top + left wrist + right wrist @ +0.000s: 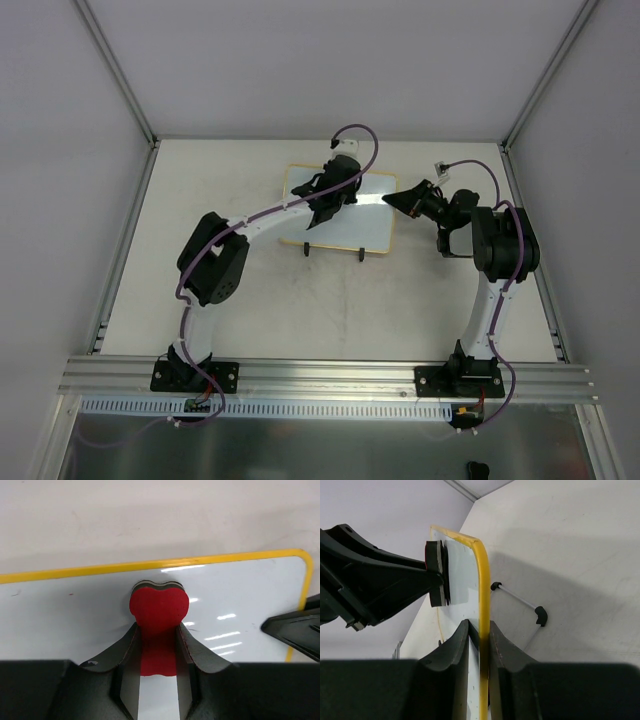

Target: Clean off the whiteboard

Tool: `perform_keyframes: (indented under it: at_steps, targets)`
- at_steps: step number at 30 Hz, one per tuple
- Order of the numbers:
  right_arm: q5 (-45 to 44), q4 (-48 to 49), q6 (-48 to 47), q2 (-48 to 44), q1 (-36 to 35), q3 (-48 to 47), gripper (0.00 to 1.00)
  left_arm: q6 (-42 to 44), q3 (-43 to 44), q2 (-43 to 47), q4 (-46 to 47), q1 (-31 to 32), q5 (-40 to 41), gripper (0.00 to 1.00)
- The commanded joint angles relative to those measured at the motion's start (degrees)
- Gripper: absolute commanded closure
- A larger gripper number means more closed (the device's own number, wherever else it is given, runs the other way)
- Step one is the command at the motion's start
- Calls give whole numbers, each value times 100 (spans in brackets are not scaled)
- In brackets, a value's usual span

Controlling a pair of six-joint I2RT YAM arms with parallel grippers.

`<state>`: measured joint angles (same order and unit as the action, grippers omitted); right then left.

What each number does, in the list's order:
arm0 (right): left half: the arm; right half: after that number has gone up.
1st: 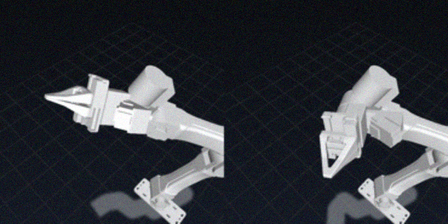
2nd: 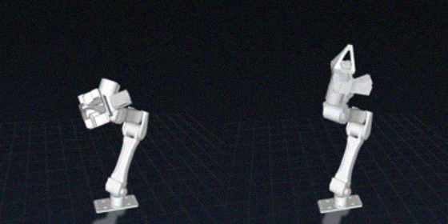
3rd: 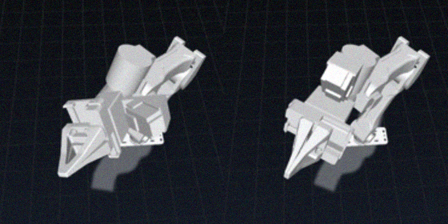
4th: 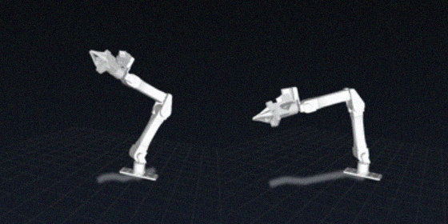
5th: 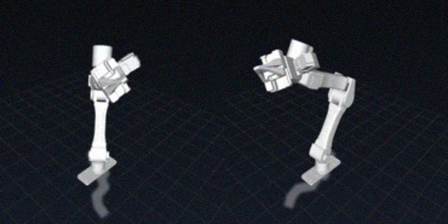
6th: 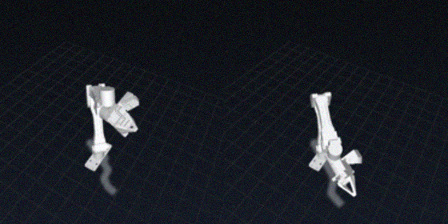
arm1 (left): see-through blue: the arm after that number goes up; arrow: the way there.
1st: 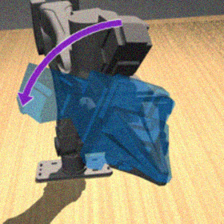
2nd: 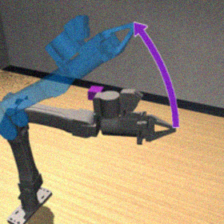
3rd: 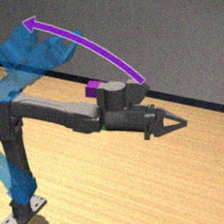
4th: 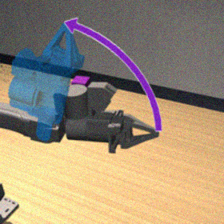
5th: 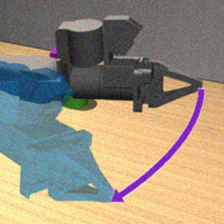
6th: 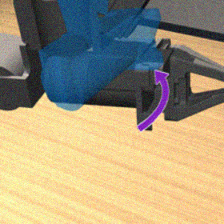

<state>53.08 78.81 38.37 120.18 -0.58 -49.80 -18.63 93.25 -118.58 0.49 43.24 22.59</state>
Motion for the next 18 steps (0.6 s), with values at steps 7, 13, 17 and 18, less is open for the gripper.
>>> perform_keyframes:
  at_steps: [7,13,17,18]
  targets:
    - [45,900,-409,-100,-39,190,100,-35,-949,-130,-700,-404,589,100]
    - [53,908,-427,-118,-48,199,100,-9,-704,-217,-700,-247,211,100]
    - [53,900,-427,-109,-48,190,100,70,-318,-428,-883,192,334,100]
    - [53,900,-427,-100,-48,181,100,70,-116,-490,-954,306,238,100]
